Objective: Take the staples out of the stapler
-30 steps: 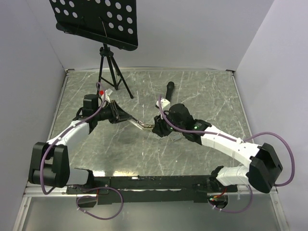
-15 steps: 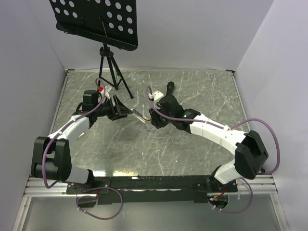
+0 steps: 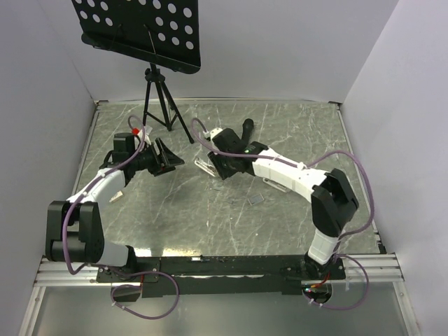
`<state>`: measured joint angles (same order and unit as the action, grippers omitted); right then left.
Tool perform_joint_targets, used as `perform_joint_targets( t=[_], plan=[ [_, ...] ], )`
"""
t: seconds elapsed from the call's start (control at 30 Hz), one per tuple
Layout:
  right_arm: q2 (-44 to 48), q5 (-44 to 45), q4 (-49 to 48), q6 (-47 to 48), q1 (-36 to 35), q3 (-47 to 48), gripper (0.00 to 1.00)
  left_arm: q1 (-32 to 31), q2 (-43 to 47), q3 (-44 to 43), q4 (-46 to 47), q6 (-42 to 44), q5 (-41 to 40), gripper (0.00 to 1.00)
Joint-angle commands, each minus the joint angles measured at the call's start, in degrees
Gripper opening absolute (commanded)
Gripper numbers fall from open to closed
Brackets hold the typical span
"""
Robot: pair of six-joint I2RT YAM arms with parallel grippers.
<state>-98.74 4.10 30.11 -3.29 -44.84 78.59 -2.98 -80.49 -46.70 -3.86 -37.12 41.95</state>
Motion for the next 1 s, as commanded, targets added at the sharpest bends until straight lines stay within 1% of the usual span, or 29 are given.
perform_joint_targets(
  t=[0.0,0.2,0.47,0.63,0.67,0.97],
  plan=[
    [-2.95,2.85,3.38,0.56,0.1,6.48,0.13,0.43,3.84,1.08,0.78,0.21,-1.44,0.68],
    [-6.37,3.55,4.26,0.83,0.1,8.86,0.14,0.61,4.38,1.35,0.96,-0.05,-1.26,0.69],
    [-8.75,4.34,5.05,0.92,0.19,10.62,0.15,0.7,4.99,2.05,1.48,-0.84,-1.35,0.69],
    [-9.72,4.6,5.66,0.83,0.02,11.59,0.18,0.79,5.17,2.14,1.48,-0.84,-1.61,0.7],
    [-9.72,4.6,5.66,0.74,0.1,11.68,0.2,0.79,5.25,2.14,1.48,-0.84,-1.53,0.7],
    [-10.33,4.78,6.28,0.65,0.1,12.64,0.25,0.87,5.43,2.49,1.84,-1.29,-1.52,0.7]
  ],
)
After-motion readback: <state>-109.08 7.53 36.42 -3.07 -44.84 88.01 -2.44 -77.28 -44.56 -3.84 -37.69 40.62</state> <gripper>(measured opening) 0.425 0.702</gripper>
